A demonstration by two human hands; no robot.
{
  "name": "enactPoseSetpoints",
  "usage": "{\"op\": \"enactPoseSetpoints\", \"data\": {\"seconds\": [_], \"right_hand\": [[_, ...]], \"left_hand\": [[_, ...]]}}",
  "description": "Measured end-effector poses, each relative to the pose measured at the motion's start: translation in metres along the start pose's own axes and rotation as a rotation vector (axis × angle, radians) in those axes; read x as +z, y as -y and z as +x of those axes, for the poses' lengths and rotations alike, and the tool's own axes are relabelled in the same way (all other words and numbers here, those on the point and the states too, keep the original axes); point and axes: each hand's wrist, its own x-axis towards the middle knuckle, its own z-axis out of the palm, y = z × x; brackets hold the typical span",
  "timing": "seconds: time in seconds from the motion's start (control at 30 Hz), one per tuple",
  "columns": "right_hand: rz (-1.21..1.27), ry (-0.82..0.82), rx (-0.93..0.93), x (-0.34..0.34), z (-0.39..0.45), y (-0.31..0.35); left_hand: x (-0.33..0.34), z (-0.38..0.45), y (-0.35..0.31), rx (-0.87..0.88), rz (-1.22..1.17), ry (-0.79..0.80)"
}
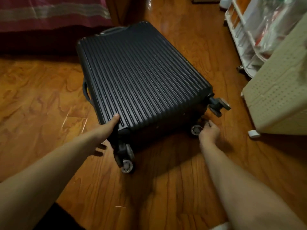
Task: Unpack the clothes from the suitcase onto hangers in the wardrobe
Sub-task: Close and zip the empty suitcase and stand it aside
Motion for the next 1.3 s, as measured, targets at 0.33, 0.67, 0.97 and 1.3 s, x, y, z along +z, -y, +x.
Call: {"op": "enactPoseSetpoints", "data": {"seconds": [0.33, 0.67, 0.97, 1.3], "right_hand": [[-0.344, 0.086, -0.378, 0.007, -0.062, -0.027], [-0.317, 0.291, -0.371, 0.011, -0.080, -0.039], [-0.627, 0.272, -0.355, 0.008, -0.038, -0.022], [-0.966, 0.534, -0.849, -0.001, -0.070, -0.022]], "left_hand": [[-0.031, 0.020, -0.005, 0.207, -0.238, -0.373], [0.001, 0.025, -0.018, 0.280, -0.209, -0.191], [0.030, 0.017, -0.033, 0.316, -0.058, -0.229], [0.029, 0.018, -0.037, 0.305, -0.167, -0.131]]}}
